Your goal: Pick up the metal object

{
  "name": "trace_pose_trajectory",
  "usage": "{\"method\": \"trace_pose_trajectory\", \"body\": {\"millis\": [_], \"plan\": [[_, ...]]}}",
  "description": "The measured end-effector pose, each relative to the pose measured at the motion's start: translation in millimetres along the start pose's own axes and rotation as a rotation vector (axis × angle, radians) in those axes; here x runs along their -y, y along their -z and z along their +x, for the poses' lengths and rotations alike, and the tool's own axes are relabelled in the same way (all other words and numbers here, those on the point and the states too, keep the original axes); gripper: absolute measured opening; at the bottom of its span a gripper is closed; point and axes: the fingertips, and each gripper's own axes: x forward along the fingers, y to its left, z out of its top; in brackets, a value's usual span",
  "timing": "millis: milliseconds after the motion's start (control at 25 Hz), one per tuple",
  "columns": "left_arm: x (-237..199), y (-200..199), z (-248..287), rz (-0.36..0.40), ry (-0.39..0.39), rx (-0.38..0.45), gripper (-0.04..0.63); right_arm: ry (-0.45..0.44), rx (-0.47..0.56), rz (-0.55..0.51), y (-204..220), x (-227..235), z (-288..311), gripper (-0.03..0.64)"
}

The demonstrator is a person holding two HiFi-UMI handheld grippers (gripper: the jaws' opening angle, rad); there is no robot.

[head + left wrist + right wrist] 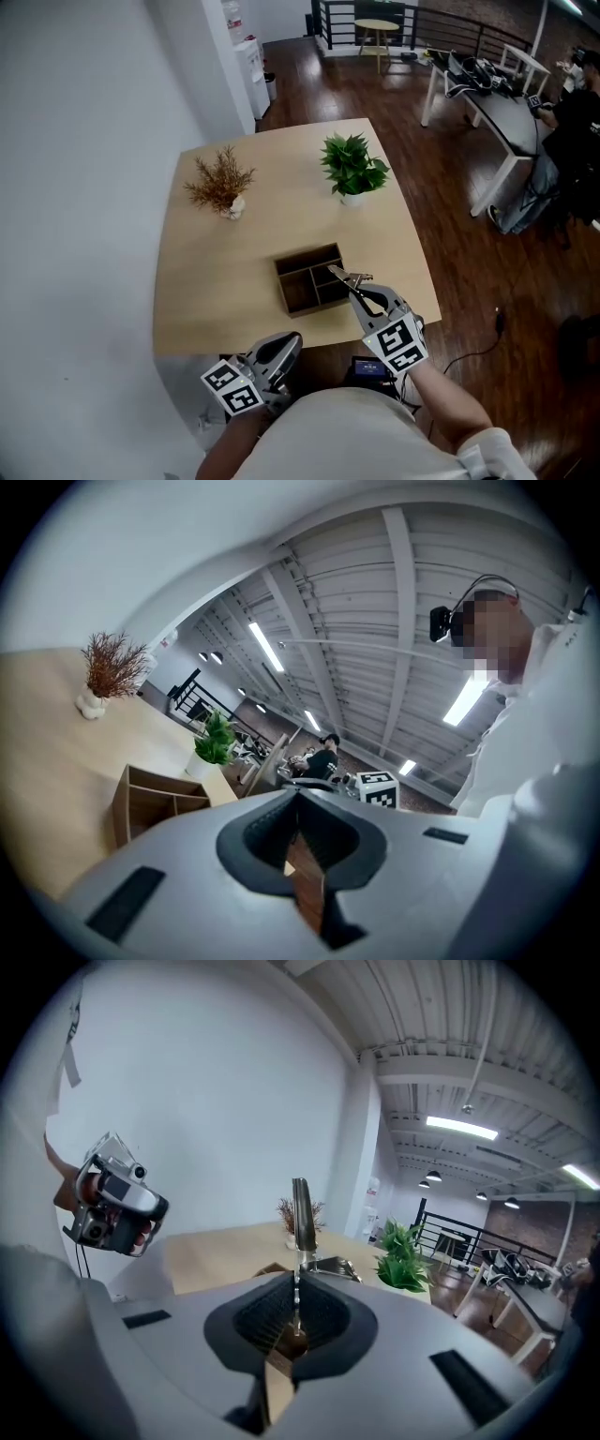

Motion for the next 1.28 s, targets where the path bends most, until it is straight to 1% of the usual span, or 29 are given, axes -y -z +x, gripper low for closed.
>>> {"method": "trace_pose_trajectory", "body": {"millis": [320,640,880,1280], "plan": [[16,-8,-1,0.017,0.038,0.017,-0.003,0.01,0.049,0.084,-10,-10,-50,0.005],[32,-10,-3,0.031,0.071,0.006,-0.003,0.028,0.064,0.114,-20,-15,-80,0.005],[37,-18,2,0.05,0.09,0.008,-0.003,0.042,0.077,0.127,-27,-14,-88,0.005],[39,-26,-5,0.057,0.098,-0.007,-0.003,0.03,0.052,0.157,-36,-23,-91,0.005]]}}
